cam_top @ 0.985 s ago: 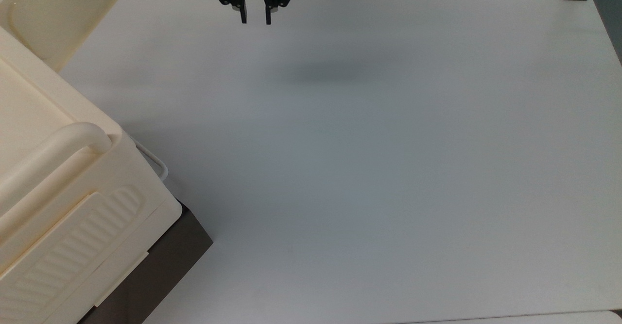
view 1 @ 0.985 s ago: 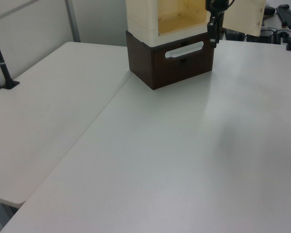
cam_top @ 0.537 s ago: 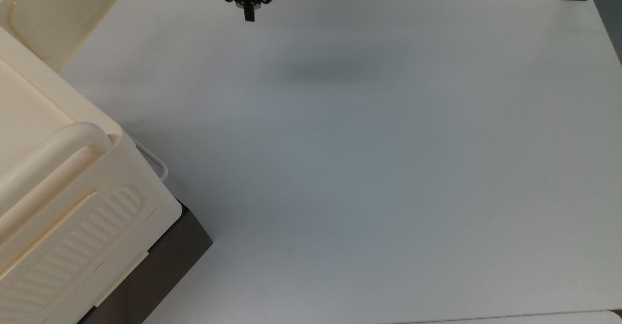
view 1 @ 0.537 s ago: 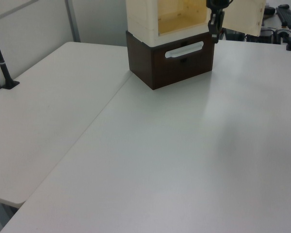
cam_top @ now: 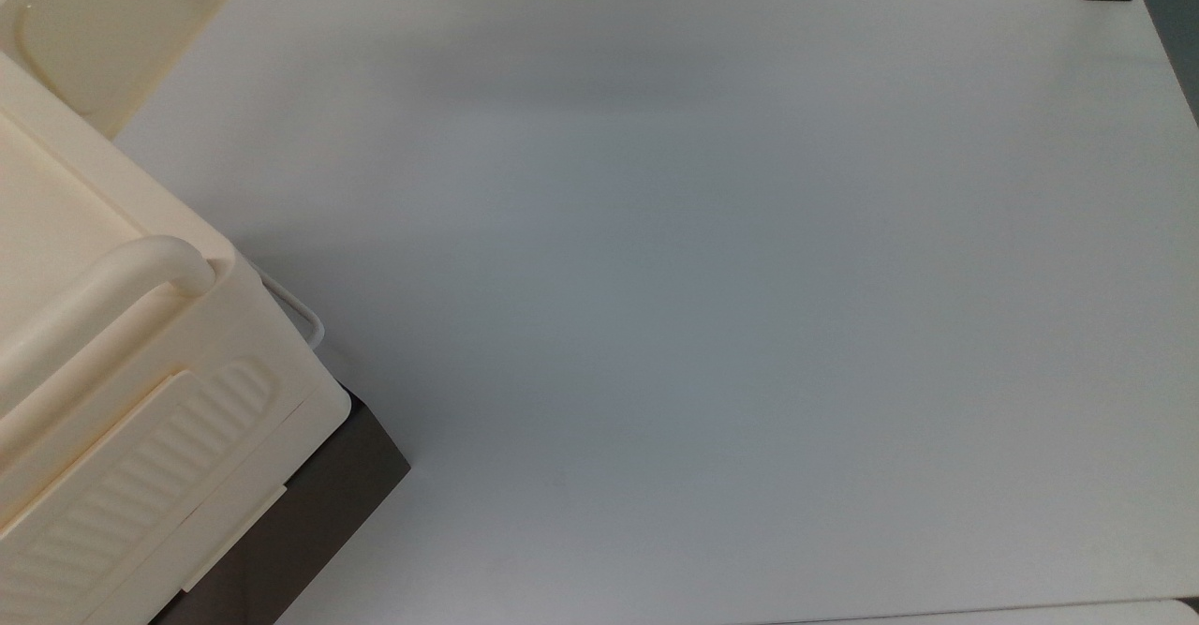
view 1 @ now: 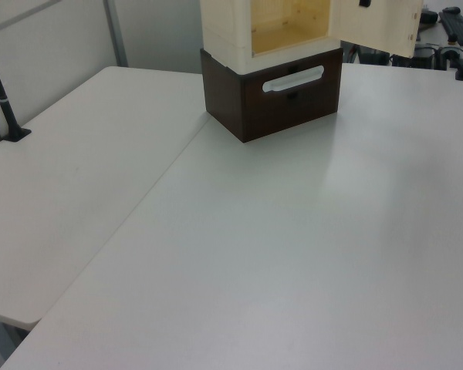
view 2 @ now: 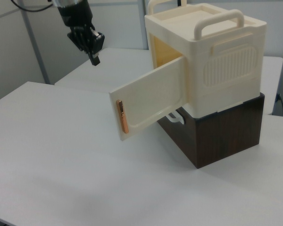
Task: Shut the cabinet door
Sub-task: 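Push the open door with the gripper, swinging it toward the cabinet front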
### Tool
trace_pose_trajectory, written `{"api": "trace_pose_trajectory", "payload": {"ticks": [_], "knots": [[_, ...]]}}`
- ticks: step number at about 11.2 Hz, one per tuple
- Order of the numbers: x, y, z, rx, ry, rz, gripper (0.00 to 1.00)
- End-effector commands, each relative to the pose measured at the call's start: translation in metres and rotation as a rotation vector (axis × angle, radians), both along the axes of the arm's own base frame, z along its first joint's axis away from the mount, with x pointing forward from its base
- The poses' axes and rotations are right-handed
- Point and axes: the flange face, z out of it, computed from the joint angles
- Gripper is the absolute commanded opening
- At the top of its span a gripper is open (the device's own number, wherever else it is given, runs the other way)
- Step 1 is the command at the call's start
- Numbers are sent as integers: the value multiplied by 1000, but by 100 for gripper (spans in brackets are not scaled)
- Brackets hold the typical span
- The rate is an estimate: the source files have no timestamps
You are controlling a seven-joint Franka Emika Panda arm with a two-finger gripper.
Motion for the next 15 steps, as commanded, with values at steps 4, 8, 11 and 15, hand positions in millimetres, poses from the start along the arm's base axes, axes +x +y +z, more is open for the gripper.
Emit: {"api": "trace_pose_trajectory", "payload": {"ticks": [4, 8, 11, 15], "knots": [[-60, -133, 37, 36, -69, -96, 0], [-82, -186, 30, 10, -53, -56, 0], [-80, -196, 10, 12, -15, -38, 0], [-55, -199, -18, 15, 24, -47, 0]]}}
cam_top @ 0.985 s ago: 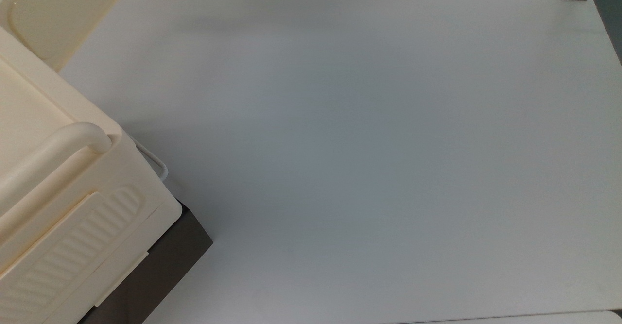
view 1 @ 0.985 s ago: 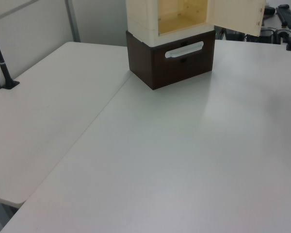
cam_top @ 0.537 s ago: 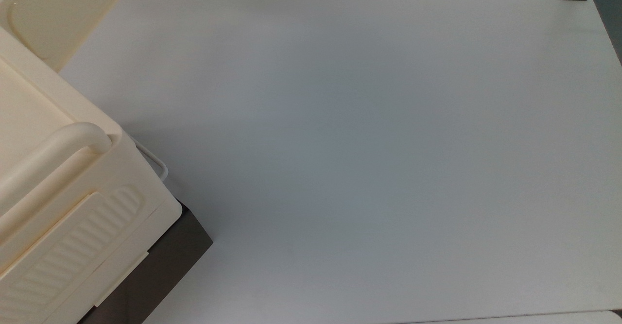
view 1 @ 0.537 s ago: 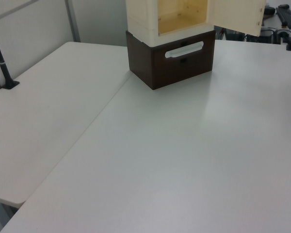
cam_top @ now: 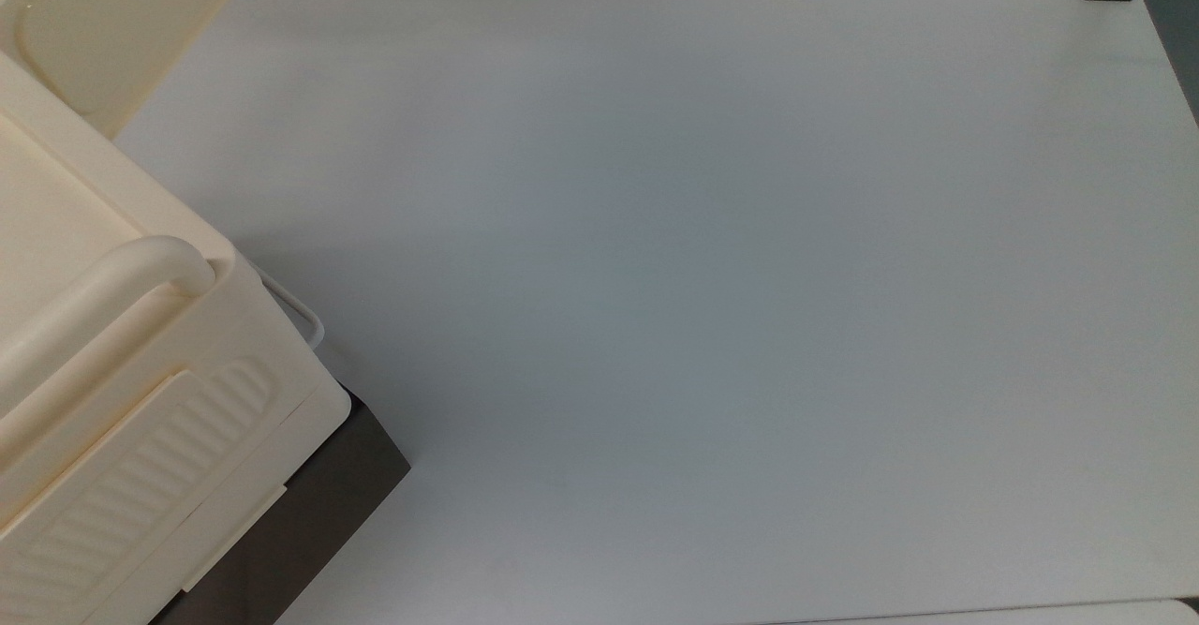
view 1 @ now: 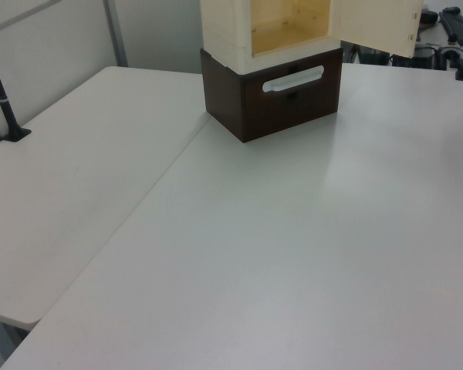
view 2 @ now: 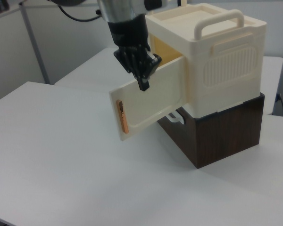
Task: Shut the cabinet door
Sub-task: 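Push the open door with the gripper, swinging it toward the cabinet front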
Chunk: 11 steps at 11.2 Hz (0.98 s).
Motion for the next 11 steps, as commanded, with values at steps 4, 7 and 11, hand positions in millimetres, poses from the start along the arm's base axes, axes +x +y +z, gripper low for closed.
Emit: {"api": "trace_pose_trajectory", "payload": {"ticks": [4, 7, 11], "knots": [[37, 28, -26, 25, 23, 29, 0], [63, 58, -13, 93, -142, 58, 0], [99, 67, -26, 73, -246, -7, 0]]}}
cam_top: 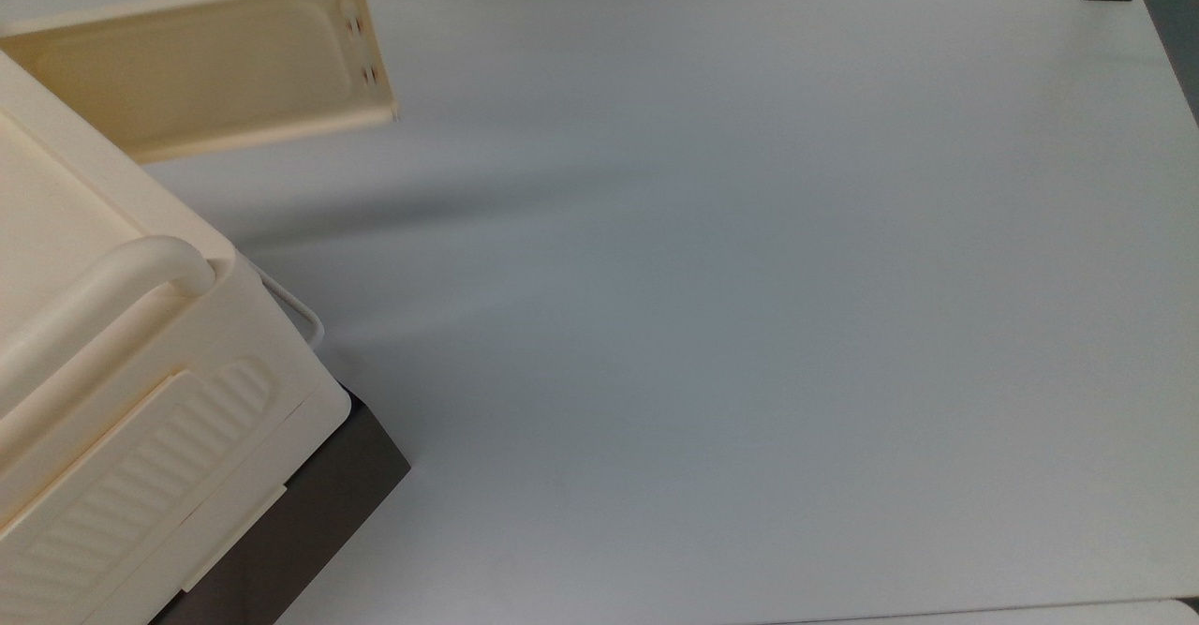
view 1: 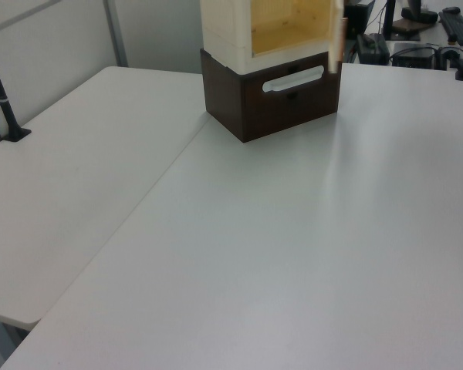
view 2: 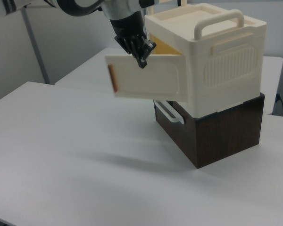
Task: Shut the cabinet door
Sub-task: 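Push the open door with the gripper, swinging it toward the cabinet front, then press the door flush against the cabinet front with the gripper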
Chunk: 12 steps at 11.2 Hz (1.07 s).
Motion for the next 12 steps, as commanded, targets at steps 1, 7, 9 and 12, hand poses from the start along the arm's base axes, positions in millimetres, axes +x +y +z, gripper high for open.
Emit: {"api": "trace_pose_trajectory", "payload": {"ticks": [1, 7, 9, 12], "knots": [[20, 2, -15, 4, -44, -32, 0], [49, 25, -33, -14, -76, 0, 0], [66, 59, -57, -12, -35, 45, 0], [93, 90, -67, -40, -117, 15, 0]]}}
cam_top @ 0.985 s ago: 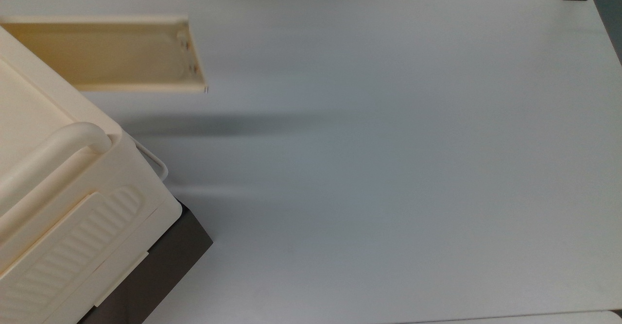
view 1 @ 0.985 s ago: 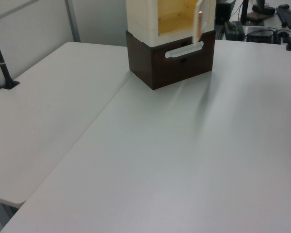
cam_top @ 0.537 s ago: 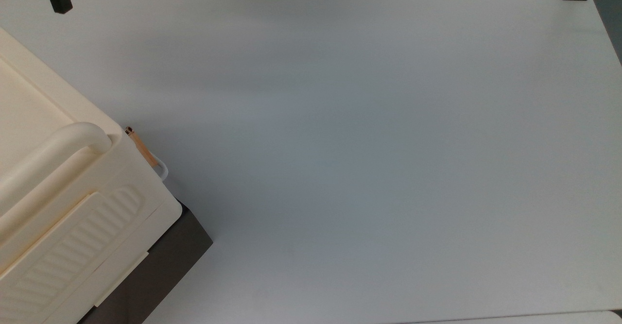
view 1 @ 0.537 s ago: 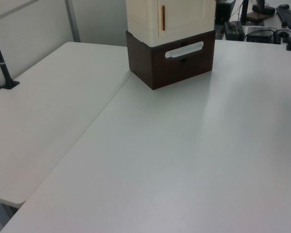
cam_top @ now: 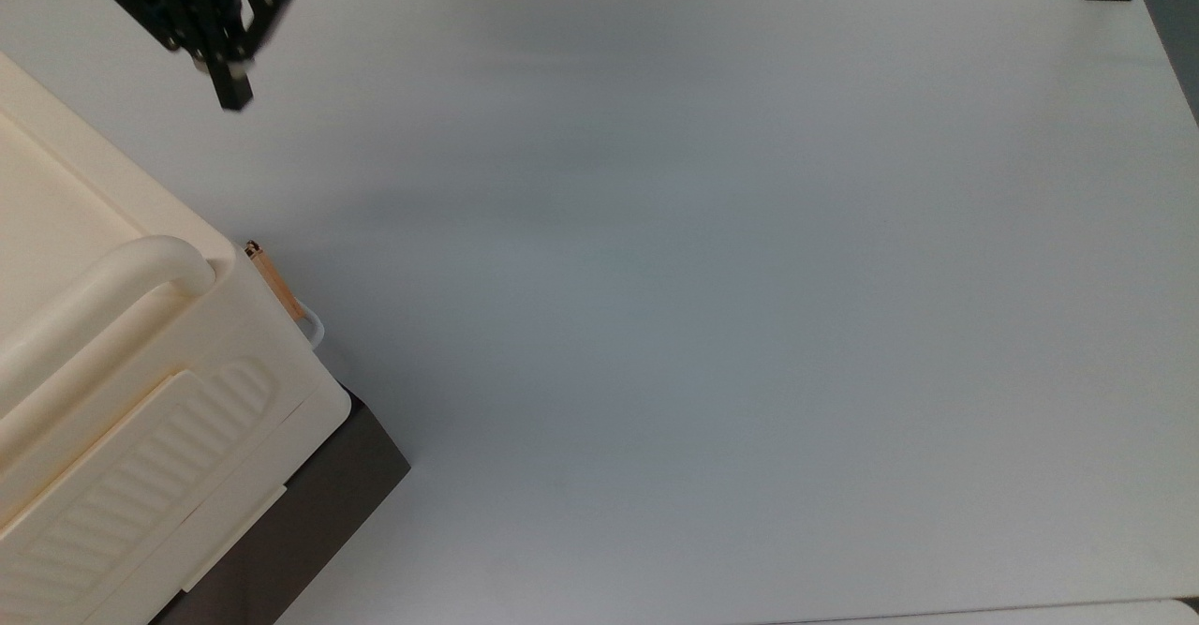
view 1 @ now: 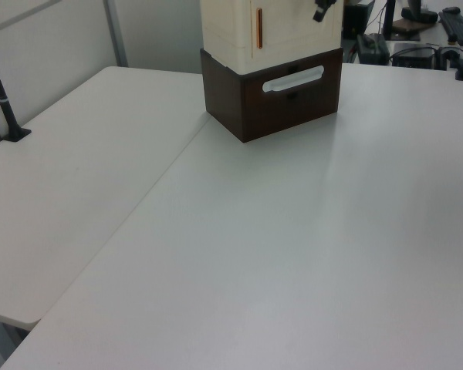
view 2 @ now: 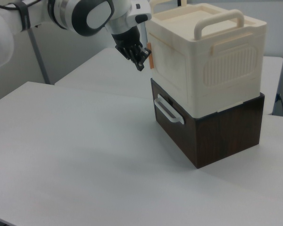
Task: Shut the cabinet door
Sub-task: 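Press the door flush against the cabinet front with the gripper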
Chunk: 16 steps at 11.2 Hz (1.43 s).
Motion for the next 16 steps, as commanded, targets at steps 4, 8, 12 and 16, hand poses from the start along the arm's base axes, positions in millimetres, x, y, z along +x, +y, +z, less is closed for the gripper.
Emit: {"api": "trace_pose_trajectory", "payload": {"ticks": [4, 8, 12, 16], "knots": [[33, 29, 5, -19, -243, -94, 0], [33, 3, 9, -54, -302, -133, 0], [35, -14, 9, -66, -346, -162, 0], [33, -13, -6, -75, -293, -146, 0]]}}
